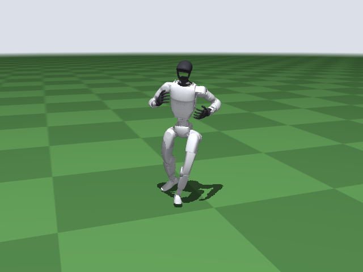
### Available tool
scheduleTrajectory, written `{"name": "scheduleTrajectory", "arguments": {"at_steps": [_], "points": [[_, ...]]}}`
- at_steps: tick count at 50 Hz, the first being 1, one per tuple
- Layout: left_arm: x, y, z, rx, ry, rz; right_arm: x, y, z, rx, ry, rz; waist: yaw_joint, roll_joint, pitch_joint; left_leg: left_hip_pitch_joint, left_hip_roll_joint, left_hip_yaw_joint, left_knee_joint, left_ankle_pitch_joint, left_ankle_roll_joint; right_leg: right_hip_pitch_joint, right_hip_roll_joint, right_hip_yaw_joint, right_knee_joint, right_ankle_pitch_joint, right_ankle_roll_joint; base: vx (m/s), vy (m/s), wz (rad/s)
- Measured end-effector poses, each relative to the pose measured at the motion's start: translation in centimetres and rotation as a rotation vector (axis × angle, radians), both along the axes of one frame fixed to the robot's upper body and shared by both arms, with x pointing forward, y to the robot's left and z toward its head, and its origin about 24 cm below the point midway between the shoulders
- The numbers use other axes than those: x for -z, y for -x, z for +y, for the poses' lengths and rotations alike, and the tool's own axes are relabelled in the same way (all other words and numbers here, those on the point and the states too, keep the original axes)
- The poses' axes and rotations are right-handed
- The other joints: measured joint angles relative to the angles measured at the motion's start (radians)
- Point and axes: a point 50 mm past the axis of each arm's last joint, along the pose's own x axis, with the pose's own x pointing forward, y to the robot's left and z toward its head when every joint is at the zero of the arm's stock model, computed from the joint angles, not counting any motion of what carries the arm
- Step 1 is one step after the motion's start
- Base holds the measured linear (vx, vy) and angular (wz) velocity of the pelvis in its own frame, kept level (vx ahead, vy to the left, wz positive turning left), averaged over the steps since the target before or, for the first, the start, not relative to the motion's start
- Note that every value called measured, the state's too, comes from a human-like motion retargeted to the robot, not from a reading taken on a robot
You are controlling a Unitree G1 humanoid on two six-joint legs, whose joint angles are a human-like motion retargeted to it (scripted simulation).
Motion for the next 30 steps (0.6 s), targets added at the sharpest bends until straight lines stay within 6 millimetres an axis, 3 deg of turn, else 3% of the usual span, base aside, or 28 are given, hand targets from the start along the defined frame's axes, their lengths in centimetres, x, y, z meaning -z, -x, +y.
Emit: {"name": "scheduleTrajectory", "arguments": {"at_steps": [2,4,7,9,10,12,15,17,20,23,25,26,27,28,29,30], "points": [[0.4,0.5,0.5,-0.051,-0.018,0.019,-0.3,1.0,0.9,-0.077,-0.006,-0.021,0.018,0.019,0.014,0.091,-0.007,0.056,-0.222,0.071,-0.084,0.047,0.048,0.06,0.01,0.101,0.002,0.87,0.41,1.34],[0.6,0.2,0.6,-0.087,-0.015,0.0,0.1,1.6,1.1,-0.105,-0.002,-0.002,0.013,0.04,0.051,0.158,0.002,0.089,-0.299,0.107,-0.12,0.047,0.099,0.17,0.105,0.118,-0.002,0.85,0.34,1.61],[0.2,-2.9,-0.7,-0.091,0.009,-0.083,2.6,1.0,0.5,-0.036,0.015,0.125,-0.032,0.052,0.122,0.194,0.002,0.013,-0.205,0.018,-0.088,-0.046,0.128,0.282,0.385,0.006,-0.021,0.82,0.28,2.04],[-1.0,-5.9,-2.5,-0.076,0.0,-0.184,5.8,0.0,-0.4,0.086,0.052,0.262,-0.094,0.051,0.158,0.195,-0.006,-0.087,-0.095,-0.091,-0.055,-0.141,0.095,0.259,0.59,-0.113,-0.058,0.83,0.21,2.37],[-2.2,-7.4,-3.5,-0.069,-0.015,-0.251,7.6,-0.4,-1.0,0.158,0.08,0.334,-0.132,0.052,0.171,0.2,-0.008,-0.134,-0.05,-0.139,-0.047,-0.191,0.073,0.238,0.683,-0.18,-0.085,0.85,0.18,2.54],[-6.5,-9.5,-5.9,-0.022,-0.009,-0.44,9.9,-0.3,-2.5,0.256,0.094,0.434,-0.233,0.075,0.19,0.227,-0.011,-0.228,-0.033,-0.179,-0.064,-0.303,0.073,0.234,0.787,-0.303,-0.131,0.9,0.17,2.72],[-14.1,-9.4,-9.7,0.091,0.077,-0.759,10.5,1.8,-4.7,0.257,0.049,0.517,-0.407,0.158,0.202,0.327,0.011,-0.379,-0.123,-0.122,-0.129,-0.449,0.134,0.221,0.776,-0.376,-0.111,1.08,0.14,2.91],[-18.1,-7.8,-11.4,0.11,0.129,-0.965,10.0,3.1,-6.0,0.253,0.091,0.537,-0.517,0.233,0.205,0.411,0.054,-0.457,-0.215,0.017,-0.187,-0.496,0.158,0.146,0.622,-0.377,-0.094,1.26,0.06,2.63],[-21.2,-5.1,-13.1,0.129,0.201,-1.186,10.2,4.0,-6.9,0.235,0.141,0.581,-0.649,0.308,0.211,0.541,0.102,-0.537,-0.352,0.331,-0.263,-0.499,0.163,-0.02,0.263,-0.293,-0.048,1.38,-0.1,2.05],[-20.9,-4.0,-13.5,0.16,0.225,-1.223,11.3,4.0,-6.7,0.218,0.226,0.61,-0.697,0.289,0.227,0.69,0.095,-0.604,-0.424,0.608,-0.292,-0.46,0.186,-0.087,-0.024,-0.201,0.015,1.45,-0.25,1.06],[-19.8,-4.5,-13.1,0.175,0.187,-1.167,12.4,3.5,-6.2,0.158,0.362,0.625,-0.684,0.233,0.275,0.779,0.058,-0.641,-0.352,0.665,-0.248,-0.399,0.206,0.001,-0.064,-0.161,0.014,1.45,-0.3,0.18],[-18.8,-5.4,-12.8,0.166,0.136,-1.107,11.7,2.3,-7.1,0.326,0.703,0.446,-0.658,0.199,0.303,0.767,0.029,-0.626,-0.203,0.612,-0.213,-0.363,0.201,0.066,-0.013,-0.181,-0.015,1.45,-0.29,-0.16],[-17.6,-6.4,-12.5,0.157,0.107,-1.026,10.9,1.0,-7.9,0.482,0.918,0.282,-0.632,0.184,0.316,0.708,0.02,-0.6,-0.007,0.541,-0.188,-0.353,0.198,0.113,0.065,-0.221,-0.052,1.45,-0.27,-0.14],[-15.9,-7.7,-12.1,0.14,0.123,-0.905,10.5,-0.1,-8.1,0.596,0.911,0.199,-0.607,0.206,0.299,0.557,0.049,-0.554,0.283,0.435,-0.183,-0.396,0.199,0.124,0.194,-0.299,-0.104,1.41,-0.27,0.16],[-13.7,-8.9,-11.7,0.119,0.113,-0.787,10.8,-0.9,-6.7,0.486,0.647,0.321,-0.582,0.215,0.294,0.442,0.064,-0.536,0.497,0.346,-0.137,-0.39,0.193,0.119,0.254,-0.364,-0.123,1.36,-0.29,0.49],[-11.3,-10.0,-11.3,0.097,0.093,-0.67,11.1,-1.6,-4.3,0.241,0.254,0.509,-0.557,0.218,0.295,0.344,0.073,-0.532,0.674,0.266,-0.07,-0.36,0.183,0.106,0.279,-0.422,-0.124,1.38,-0.3,0.52]]}}
